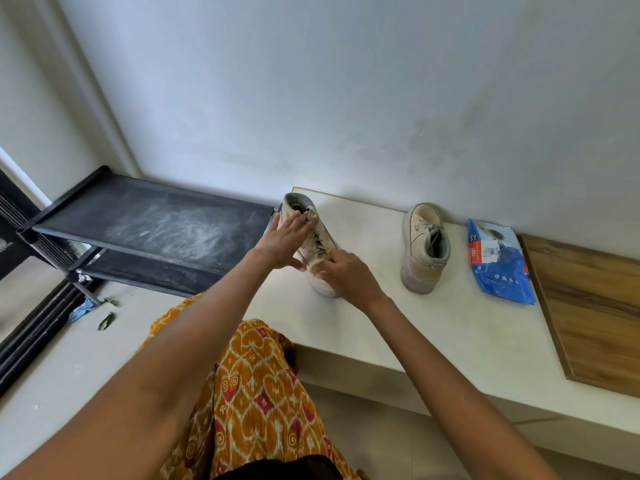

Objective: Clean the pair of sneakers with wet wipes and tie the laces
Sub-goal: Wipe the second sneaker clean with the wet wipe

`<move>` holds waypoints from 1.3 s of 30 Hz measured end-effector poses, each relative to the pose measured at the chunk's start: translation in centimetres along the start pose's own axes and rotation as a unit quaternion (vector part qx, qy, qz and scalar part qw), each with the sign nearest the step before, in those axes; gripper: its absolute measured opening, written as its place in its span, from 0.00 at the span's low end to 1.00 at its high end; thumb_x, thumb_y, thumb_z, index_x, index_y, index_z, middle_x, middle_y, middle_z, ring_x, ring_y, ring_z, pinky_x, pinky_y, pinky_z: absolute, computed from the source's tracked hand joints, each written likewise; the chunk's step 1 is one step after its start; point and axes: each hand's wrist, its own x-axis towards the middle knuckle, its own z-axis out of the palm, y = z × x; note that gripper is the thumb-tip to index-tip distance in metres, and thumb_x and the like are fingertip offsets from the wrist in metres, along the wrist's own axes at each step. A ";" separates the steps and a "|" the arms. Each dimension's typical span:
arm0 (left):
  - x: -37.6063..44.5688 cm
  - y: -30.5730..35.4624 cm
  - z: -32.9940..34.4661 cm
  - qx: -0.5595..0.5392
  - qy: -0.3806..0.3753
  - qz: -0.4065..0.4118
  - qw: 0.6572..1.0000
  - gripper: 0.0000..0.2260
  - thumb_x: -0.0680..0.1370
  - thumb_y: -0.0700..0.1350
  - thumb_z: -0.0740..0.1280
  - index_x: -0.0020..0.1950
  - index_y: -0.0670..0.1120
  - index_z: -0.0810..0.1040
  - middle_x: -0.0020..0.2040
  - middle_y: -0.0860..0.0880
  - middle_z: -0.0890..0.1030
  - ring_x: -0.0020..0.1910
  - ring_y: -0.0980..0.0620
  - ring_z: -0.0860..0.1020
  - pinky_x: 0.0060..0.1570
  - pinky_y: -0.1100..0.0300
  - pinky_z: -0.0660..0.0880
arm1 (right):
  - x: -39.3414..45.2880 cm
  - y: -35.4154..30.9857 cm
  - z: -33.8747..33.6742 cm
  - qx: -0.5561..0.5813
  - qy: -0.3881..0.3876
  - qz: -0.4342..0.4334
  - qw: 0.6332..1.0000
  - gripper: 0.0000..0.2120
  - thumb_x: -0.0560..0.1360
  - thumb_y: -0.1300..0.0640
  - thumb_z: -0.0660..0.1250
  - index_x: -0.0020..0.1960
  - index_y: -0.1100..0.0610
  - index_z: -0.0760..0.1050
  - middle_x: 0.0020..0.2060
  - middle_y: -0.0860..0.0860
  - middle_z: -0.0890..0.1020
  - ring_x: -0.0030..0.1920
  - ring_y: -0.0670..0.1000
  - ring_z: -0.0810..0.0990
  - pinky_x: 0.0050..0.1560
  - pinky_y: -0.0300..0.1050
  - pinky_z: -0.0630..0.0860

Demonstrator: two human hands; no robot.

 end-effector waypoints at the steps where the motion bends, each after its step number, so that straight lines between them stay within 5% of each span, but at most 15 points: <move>1: 0.0 0.0 0.0 -0.001 0.000 0.000 1.000 0.50 0.71 0.58 0.71 0.77 0.48 0.37 0.78 0.46 0.41 0.76 0.46 0.40 0.73 0.42 0.40 | -0.6 0.5 -0.1 -0.029 -0.001 -0.046 0.999 0.08 0.66 0.59 0.75 0.43 0.55 0.79 0.37 0.54 0.78 0.35 0.56 0.79 0.34 0.45 0.75; 5: -0.1 0.0 0.1 -0.006 0.005 -0.001 1.000 0.51 0.70 0.59 0.71 0.77 0.48 0.36 0.78 0.46 0.40 0.76 0.47 0.39 0.73 0.42 0.39 | -1.9 1.9 -1.3 -0.106 0.003 -0.143 0.984 0.08 0.66 0.61 0.75 0.42 0.53 0.79 0.37 0.52 0.78 0.37 0.53 0.78 0.36 0.43 0.71; 9: -0.1 0.1 0.2 -0.010 0.008 0.001 1.000 0.52 0.69 0.61 0.71 0.77 0.48 0.36 0.78 0.47 0.40 0.76 0.46 0.39 0.73 0.42 0.38 | -0.5 3.0 -2.1 -0.045 0.105 0.022 0.993 0.01 0.71 0.55 0.71 0.42 0.52 0.80 0.35 0.51 0.79 0.39 0.55 0.76 0.37 0.47 0.70; 12: -0.1 0.3 0.3 -0.015 0.008 -0.002 1.000 0.53 0.68 0.64 0.71 0.77 0.48 0.37 0.78 0.47 0.40 0.76 0.46 0.39 0.72 0.42 0.37 | 1.5 3.4 -1.9 0.025 0.109 0.141 0.984 0.04 0.73 0.54 0.69 0.45 0.53 0.82 0.38 0.51 0.82 0.44 0.56 0.75 0.41 0.49 0.72; 16: 0.0 0.3 0.6 -0.006 0.023 -0.009 1.000 0.53 0.68 0.64 0.70 0.77 0.49 0.38 0.78 0.47 0.41 0.76 0.46 0.39 0.72 0.41 0.37 | 4.1 3.3 -0.5 0.029 0.043 0.120 0.991 0.07 0.75 0.54 0.66 0.49 0.54 0.81 0.43 0.51 0.82 0.49 0.56 0.75 0.45 0.49 0.70; 21: 0.0 0.3 0.8 -0.009 0.033 -0.009 0.999 0.53 0.67 0.64 0.70 0.77 0.49 0.39 0.78 0.47 0.42 0.76 0.46 0.40 0.72 0.41 0.37 | 5.8 3.7 0.4 0.076 0.056 0.185 0.978 0.08 0.77 0.55 0.62 0.50 0.55 0.79 0.46 0.51 0.81 0.50 0.53 0.74 0.43 0.46 0.70; 24: 0.0 0.3 0.9 -0.009 0.041 -0.008 0.999 0.52 0.68 0.64 0.70 0.77 0.49 0.39 0.78 0.47 0.42 0.76 0.46 0.40 0.71 0.42 0.36 | 4.5 3.9 0.8 0.142 0.024 0.170 0.975 0.09 0.77 0.51 0.64 0.52 0.54 0.79 0.46 0.50 0.82 0.49 0.51 0.75 0.41 0.46 0.72; 28: -0.2 0.4 0.8 -0.012 0.044 -0.007 0.999 0.52 0.68 0.64 0.70 0.77 0.49 0.39 0.78 0.47 0.42 0.76 0.46 0.40 0.72 0.42 0.36 | 2.1 4.8 0.9 0.007 0.029 0.061 0.998 0.08 0.72 0.54 0.71 0.44 0.59 0.82 0.36 0.53 0.82 0.43 0.55 0.76 0.36 0.49 0.75; 30: -0.3 0.4 0.8 -0.014 0.050 -0.005 0.999 0.53 0.67 0.64 0.70 0.77 0.49 0.38 0.78 0.47 0.42 0.76 0.46 0.41 0.72 0.42 0.37 | 2.0 4.8 0.1 -0.007 -0.014 0.052 0.999 0.07 0.72 0.54 0.70 0.45 0.58 0.82 0.38 0.53 0.83 0.45 0.56 0.76 0.42 0.50 0.75; 33: -0.5 0.4 0.8 -0.025 0.057 -0.004 0.998 0.54 0.67 0.65 0.70 0.77 0.47 0.37 0.78 0.47 0.43 0.76 0.47 0.41 0.73 0.43 0.37 | 3.7 5.2 -1.5 -0.010 -0.107 0.138 0.985 0.09 0.75 0.52 0.65 0.50 0.51 0.82 0.46 0.51 0.84 0.53 0.54 0.76 0.53 0.48 0.68; 37: -0.5 0.3 0.7 -0.043 0.059 -0.012 0.997 0.56 0.66 0.65 0.70 0.76 0.43 0.35 0.78 0.47 0.44 0.76 0.50 0.41 0.71 0.48 0.33 | 7.0 5.0 -1.1 0.145 0.033 0.355 0.923 0.14 0.76 0.42 0.63 0.48 0.50 0.80 0.45 0.50 0.84 0.51 0.55 0.79 0.54 0.49 0.74; 39: -0.5 0.4 0.7 -0.041 0.061 -0.012 0.997 0.56 0.66 0.66 0.70 0.76 0.43 0.36 0.78 0.48 0.44 0.76 0.50 0.41 0.70 0.50 0.32 | 8.4 4.3 0.0 0.213 0.066 0.373 0.900 0.15 0.75 0.41 0.64 0.48 0.50 0.81 0.45 0.49 0.85 0.49 0.53 0.81 0.52 0.49 0.76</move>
